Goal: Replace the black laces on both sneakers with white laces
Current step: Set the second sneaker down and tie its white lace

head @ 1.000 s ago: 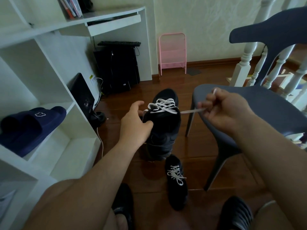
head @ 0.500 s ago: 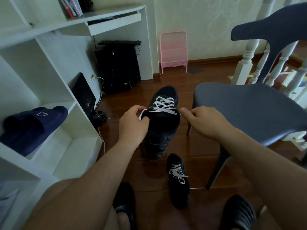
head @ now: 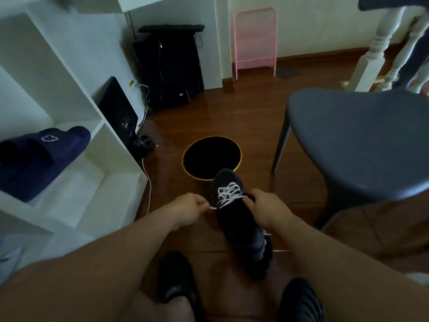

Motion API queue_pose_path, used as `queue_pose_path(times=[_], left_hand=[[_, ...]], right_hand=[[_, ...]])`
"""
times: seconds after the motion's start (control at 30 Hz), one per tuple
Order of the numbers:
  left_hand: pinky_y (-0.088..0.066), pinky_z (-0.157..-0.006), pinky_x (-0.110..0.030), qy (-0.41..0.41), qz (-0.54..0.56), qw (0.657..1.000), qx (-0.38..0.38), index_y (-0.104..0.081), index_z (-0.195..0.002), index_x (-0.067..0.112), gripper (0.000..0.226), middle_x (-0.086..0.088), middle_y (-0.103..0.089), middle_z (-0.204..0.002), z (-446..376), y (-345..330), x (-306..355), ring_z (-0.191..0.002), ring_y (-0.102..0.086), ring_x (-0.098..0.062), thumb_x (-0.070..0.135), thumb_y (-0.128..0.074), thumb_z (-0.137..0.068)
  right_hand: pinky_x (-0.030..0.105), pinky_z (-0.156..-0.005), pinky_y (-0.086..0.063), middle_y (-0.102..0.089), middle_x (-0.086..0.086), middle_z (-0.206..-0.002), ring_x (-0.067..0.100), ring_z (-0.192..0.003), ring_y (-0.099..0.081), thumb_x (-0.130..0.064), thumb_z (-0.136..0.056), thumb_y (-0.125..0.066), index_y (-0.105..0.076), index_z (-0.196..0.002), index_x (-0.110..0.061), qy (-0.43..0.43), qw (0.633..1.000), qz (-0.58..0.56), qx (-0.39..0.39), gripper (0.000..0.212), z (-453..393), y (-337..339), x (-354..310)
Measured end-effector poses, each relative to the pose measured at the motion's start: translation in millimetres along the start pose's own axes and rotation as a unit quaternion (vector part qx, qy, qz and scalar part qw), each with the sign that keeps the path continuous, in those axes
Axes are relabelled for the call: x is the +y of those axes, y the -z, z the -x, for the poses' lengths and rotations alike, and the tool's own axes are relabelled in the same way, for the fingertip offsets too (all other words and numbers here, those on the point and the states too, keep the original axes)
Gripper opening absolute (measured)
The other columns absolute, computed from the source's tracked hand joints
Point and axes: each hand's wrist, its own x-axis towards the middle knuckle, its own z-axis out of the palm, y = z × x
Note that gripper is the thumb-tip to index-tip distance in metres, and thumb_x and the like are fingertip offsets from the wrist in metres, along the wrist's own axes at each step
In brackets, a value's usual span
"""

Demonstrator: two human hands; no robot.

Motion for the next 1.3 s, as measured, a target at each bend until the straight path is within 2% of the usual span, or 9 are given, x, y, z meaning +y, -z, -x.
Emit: queue_pose_path(times=[0.33,0.47,0.6,0.77,0.97,1.07,1.17,1.23,1.3], left_hand=[[-0.054,-0.089,-0.034,0.019,-0.155,0.983,-0.097,-0.076,-0.114,0.032,0.023,0.003,-0.073,-0.113,-63.0,-72.5,-65.5,-0.102,-0.065,-0.019,0.039,-0.055,-0.107],[-0.054,-0.091,-0.037,0.003,-0.213,0.964,-0.163,-0.074,-0.117,0.029,0.024,-0.001,-0.072,-0.117,-82.2,-85.7,-85.4,-0.105,-0.066,-0.023,0.040,-0.056,-0.107],[-0.051,-0.085,-0.040,-0.102,-0.400,0.875,-0.255,-0.073,-0.119,0.027,0.022,-0.003,-0.068,-0.118,-104.9,-75.5,-94.4,-0.110,-0.061,-0.028,0.036,-0.058,-0.106],[-0.050,-0.091,-0.046,-0.188,-0.382,0.865,-0.266,-0.071,-0.114,0.021,0.027,-0.006,-0.069,-0.109,-125.5,-62.4,-116.5,-0.107,-0.055,-0.028,0.038,-0.050,-0.107],[-0.045,-0.075,-0.035,0.121,0.141,0.974,-0.129,-0.056,-0.079,0.018,0.026,-0.006,-0.065,-0.085,-140.1,-89.4,-164.5,-0.079,-0.058,-0.021,0.031,-0.049,-0.101],[-0.054,-0.093,-0.047,0.269,0.542,0.796,-0.010,-0.054,-0.080,0.008,0.023,-0.018,-0.075,-0.098,-135.5,-103.5,-175.0,-0.099,-0.070,-0.031,0.012,-0.045,-0.101],[-0.050,-0.099,-0.051,0.308,0.714,0.626,0.049,-0.047,-0.076,0.008,0.031,-0.016,-0.058,-0.084,-124.9,-121.5,-184.2,-0.093,-0.066,-0.033,0.008,-0.046,-0.108],[-0.051,-0.091,-0.048,0.318,0.736,0.596,0.049,-0.045,-0.080,0.009,0.029,-0.010,-0.049,-0.073,-123.2,-135.2,-190.1,-0.079,-0.058,-0.027,0.013,-0.048,-0.109],[-0.052,-0.075,-0.042,0.317,0.671,0.670,0.021,-0.047,-0.093,0.010,0.017,-0.006,-0.047,-0.068,-122.5,-138.9,-189.6,-0.065,-0.050,-0.021,0.015,-0.054,-0.108]], right_hand=[[0.040,-0.071,-0.050,-0.063,0.000,-0.090,0.029,-0.089,-0.066,-0.044,-0.108,-0.041,-0.043,-0.099,-0.030,-0.061,0.994,-0.094,-0.015,0.017,10.4,-127.9,49.5],[0.045,-0.084,-0.055,-0.069,0.008,-0.103,0.031,-0.097,-0.066,-0.043,-0.108,-0.044,-0.050,-0.106,-0.025,-0.092,0.986,-0.115,-0.075,0.020,-8.7,-158.4,50.7],[0.040,-0.094,-0.054,-0.068,0.014,-0.120,0.036,-0.111,-0.065,-0.041,-0.106,-0.048,-0.057,-0.123,-0.021,-0.132,0.979,-0.083,-0.134,0.028,-32.5,-182.5,51.6],[0.036,-0.098,-0.052,-0.068,0.015,-0.125,0.034,-0.117,-0.064,-0.040,-0.103,-0.054,-0.061,-0.125,-0.015,-0.145,0.972,-0.046,-0.180,0.034,-57.0,-198.8,50.5],[0.036,-0.105,-0.048,-0.066,0.009,-0.134,0.030,-0.123,-0.062,-0.038,-0.097,-0.064,-0.060,-0.135,-0.022,-0.052,0.952,0.071,-0.294,0.041,-65.2,-204.7,54.5],[0.039,-0.102,-0.049,-0.065,0.015,-0.131,0.035,-0.121,-0.063,-0.029,-0.106,-0.050,-0.066,-0.125,-0.017,-0.041,0.939,0.129,-0.316,0.028,-66.5,-200.3,56.3],[0.043,-0.098,-0.053,-0.067,0.015,-0.128,0.035,-0.117,-0.066,-0.018,-0.106,-0.045,-0.067,-0.124,-0.014,-0.058,0.935,0.190,-0.293,0.028,-68.9,-198.4,63.4],[0.042,-0.097,-0.054,-0.067,0.014,-0.128,0.033,-0.116,-0.067,-0.020,-0.105,-0.049,-0.066,-0.125,-0.016,-0.069,0.939,0.184,-0.283,0.027,-71.3,-197.6,63.9],[0.037,-0.094,-0.054,-0.063,0.009,-0.131,0.028,-0.115,-0.065,-0.031,-0.099,-0.058,-0.058,-0.134,-0.024,-0.081,0.954,0.080,-0.279,0.037,-73.8,-194.0,62.3]])
